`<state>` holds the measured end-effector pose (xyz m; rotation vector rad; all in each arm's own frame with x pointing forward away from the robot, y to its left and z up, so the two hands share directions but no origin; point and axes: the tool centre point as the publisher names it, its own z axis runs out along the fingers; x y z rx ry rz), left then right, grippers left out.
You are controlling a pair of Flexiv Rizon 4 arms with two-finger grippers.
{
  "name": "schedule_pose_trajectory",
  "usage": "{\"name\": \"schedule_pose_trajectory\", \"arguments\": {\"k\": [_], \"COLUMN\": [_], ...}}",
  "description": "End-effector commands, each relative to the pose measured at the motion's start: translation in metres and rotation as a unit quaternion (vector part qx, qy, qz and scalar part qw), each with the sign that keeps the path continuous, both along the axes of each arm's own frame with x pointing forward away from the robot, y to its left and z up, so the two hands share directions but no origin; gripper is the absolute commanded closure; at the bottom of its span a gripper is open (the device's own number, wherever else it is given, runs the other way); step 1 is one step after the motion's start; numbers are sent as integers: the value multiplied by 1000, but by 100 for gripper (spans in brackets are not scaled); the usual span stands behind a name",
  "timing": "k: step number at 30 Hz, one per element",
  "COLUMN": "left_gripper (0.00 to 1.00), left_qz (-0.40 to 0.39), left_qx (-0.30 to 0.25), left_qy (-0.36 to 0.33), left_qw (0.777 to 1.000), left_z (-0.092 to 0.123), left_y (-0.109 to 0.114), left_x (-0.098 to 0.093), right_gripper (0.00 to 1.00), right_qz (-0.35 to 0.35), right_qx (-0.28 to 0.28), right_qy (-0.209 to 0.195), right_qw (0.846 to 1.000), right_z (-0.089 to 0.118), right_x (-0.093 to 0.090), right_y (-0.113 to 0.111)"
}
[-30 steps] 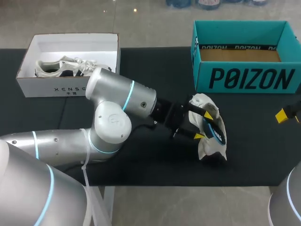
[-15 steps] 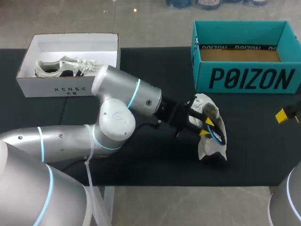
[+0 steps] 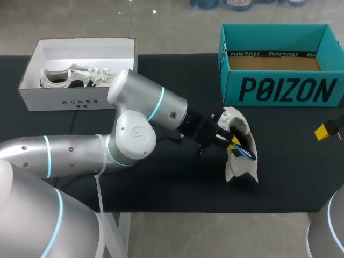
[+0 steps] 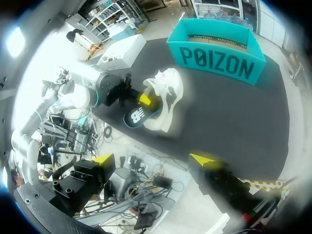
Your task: Take the shoe out of the shoebox, open the shoe tongue, remove and reinsert the insole, then place the shoe into the shoebox
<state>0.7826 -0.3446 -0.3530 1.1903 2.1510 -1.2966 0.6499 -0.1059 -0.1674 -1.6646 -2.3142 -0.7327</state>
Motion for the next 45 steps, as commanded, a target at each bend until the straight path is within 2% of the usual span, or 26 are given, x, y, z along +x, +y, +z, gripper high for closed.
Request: {"name": "schedule_pose_trajectory", "arguments": {"k": [1, 4, 5, 6, 7, 8, 9, 11, 12, 14, 18, 19, 24, 25, 27, 33, 41, 45], "left_gripper": [100, 100, 85, 55, 30, 13, 5, 5, 12, 13, 35, 36, 58, 69, 100, 100, 100, 100], "left_qz": [16, 24, 25, 24, 24, 24, 24, 26, 26, 28, 28, 27, 19, 16, 12, -7, 0, 3], "left_qx": [6, 2, 0, -2, -5, -5, -7, -15, -17, -25, -37, -39, -46, -46, -47, -33, -5, 13], "left_qy": [-9, -9, -5, -2, 1, 1, 3, 6, 6, 6, 3, 3, 9, 13, 17, 9, -12, -14], "left_qw": [1000, 1000, 1000, 1000, 1000, 1000, 1000, 1000, 999, 999, 999, 999, 999, 999, 999, 999, 1000, 1000], "left_z": [0, 0, -2, -2, -2, -1, -2, 1, 3, 7, 16, 17, 19, 19, 17, 18, 18, 10], "left_y": [0, -2, -3, -3, -4, -3, -3, 0, 1, 3, 5, 5, -1, -3, -6, -12, -6, -2], "left_x": [4, 2, 1, -1, -4, -6, -6, -10, -11, -13, -16, -17, -21, -21, -22, -21, 0, 10], "right_gripper": [0, 0, 0, 0, 0, 0, 0, 0, 0, 0, 0, 0, 0, 0, 0, 0, 0, 0], "right_qz": [0, 0, 0, 0, 0, 0, 0, 0, 0, 0, 0, 0, 0, 0, 0, 0, 0, 0], "right_qx": [-1, -1, -1, -1, -1, -1, -1, -1, -1, -1, -1, -1, -1, -1, -1, -1, -1, -1], "right_qy": [2, 2, 2, 2, 2, 2, 2, 2, 2, 2, 2, 2, 2, 2, 2, 2, 2, 2], "right_qw": [1000, 1000, 1000, 1000, 1000, 1000, 1000, 1000, 1000, 1000, 1000, 1000, 1000, 1000, 1000, 1000, 1000, 1000], "right_z": [-1, -1, -1, -1, -1, -1, -1, -1, -1, -1, -1, -1, -1, -1, -1, -1, -1, -1], "right_x": [2, 2, 2, 2, 2, 2, 2, 2, 2, 2, 2, 2, 2, 2, 2, 2, 2, 2], "right_y": [1, 1, 1, 1, 1, 1, 1, 1, 1, 1, 1, 1, 1, 1, 1, 1, 1, 1]}}
